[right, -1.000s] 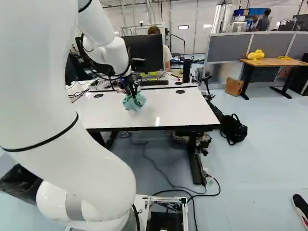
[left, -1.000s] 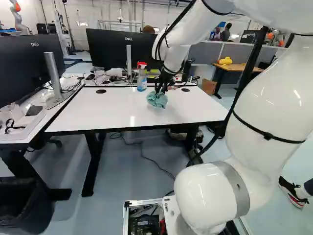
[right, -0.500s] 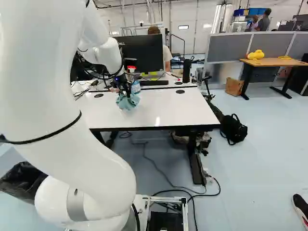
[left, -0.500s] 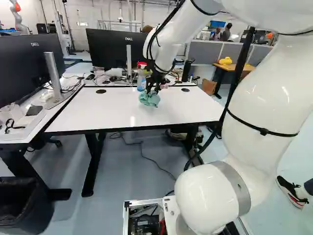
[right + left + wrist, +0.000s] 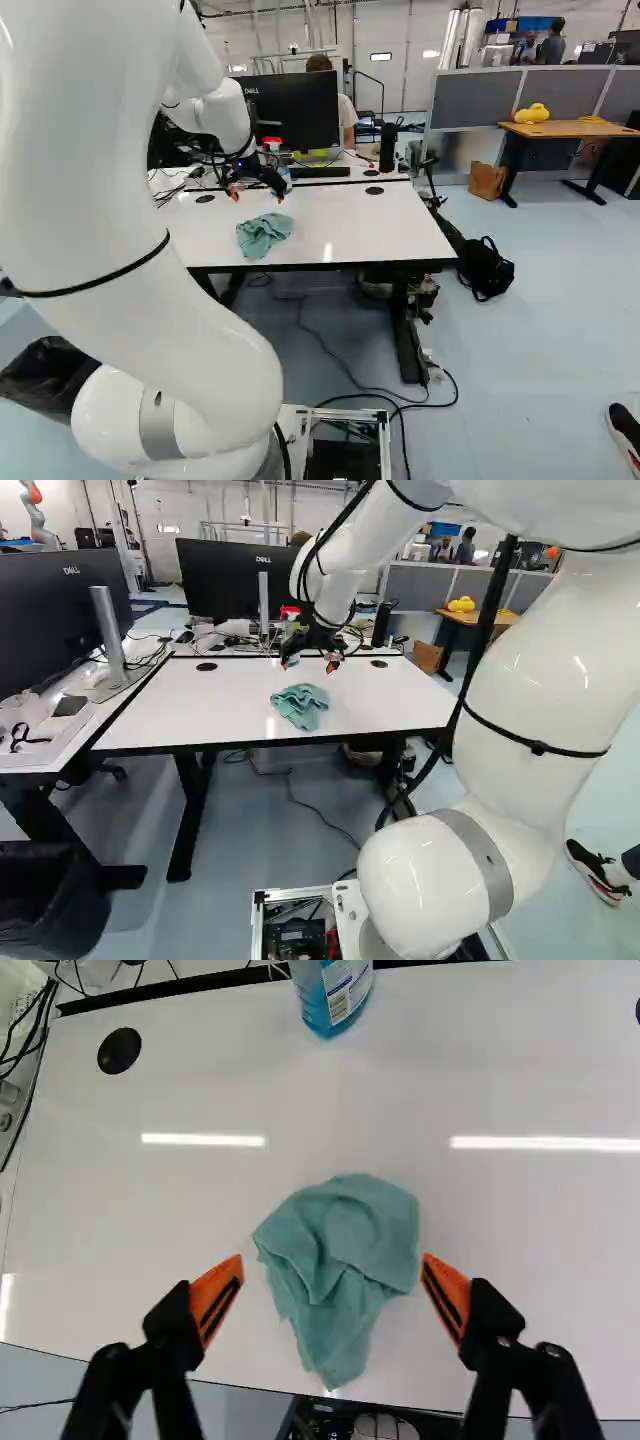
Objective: Clean the table with the green towel
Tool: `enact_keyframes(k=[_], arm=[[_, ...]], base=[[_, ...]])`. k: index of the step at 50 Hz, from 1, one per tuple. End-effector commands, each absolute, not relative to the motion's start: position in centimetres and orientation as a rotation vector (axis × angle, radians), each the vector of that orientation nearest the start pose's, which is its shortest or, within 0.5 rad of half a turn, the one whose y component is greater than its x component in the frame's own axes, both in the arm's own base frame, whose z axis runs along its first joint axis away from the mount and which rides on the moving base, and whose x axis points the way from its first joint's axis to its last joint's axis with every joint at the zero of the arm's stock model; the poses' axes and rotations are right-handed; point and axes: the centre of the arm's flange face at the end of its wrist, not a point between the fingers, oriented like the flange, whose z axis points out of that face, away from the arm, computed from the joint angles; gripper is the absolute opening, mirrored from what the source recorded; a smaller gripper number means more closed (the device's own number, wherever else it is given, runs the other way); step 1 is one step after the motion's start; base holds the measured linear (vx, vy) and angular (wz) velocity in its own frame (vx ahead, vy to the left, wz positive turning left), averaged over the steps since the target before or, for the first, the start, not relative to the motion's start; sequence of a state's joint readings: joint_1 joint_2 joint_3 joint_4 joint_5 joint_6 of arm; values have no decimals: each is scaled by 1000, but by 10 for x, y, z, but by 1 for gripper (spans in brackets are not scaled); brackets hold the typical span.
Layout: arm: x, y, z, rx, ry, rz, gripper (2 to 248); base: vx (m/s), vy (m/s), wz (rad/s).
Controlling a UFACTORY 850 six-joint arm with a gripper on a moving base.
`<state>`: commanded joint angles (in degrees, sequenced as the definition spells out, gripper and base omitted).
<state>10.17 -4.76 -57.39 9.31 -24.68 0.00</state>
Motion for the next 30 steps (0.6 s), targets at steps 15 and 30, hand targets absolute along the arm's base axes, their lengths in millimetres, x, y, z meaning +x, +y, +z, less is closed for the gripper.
enact_keyframes(k=[15, 30], arm=[[495, 86, 534, -2917, -42, -709, 247], [494, 60, 534, -2928, 32, -715, 247]], base=[[0, 0, 0], [0, 0, 0]])
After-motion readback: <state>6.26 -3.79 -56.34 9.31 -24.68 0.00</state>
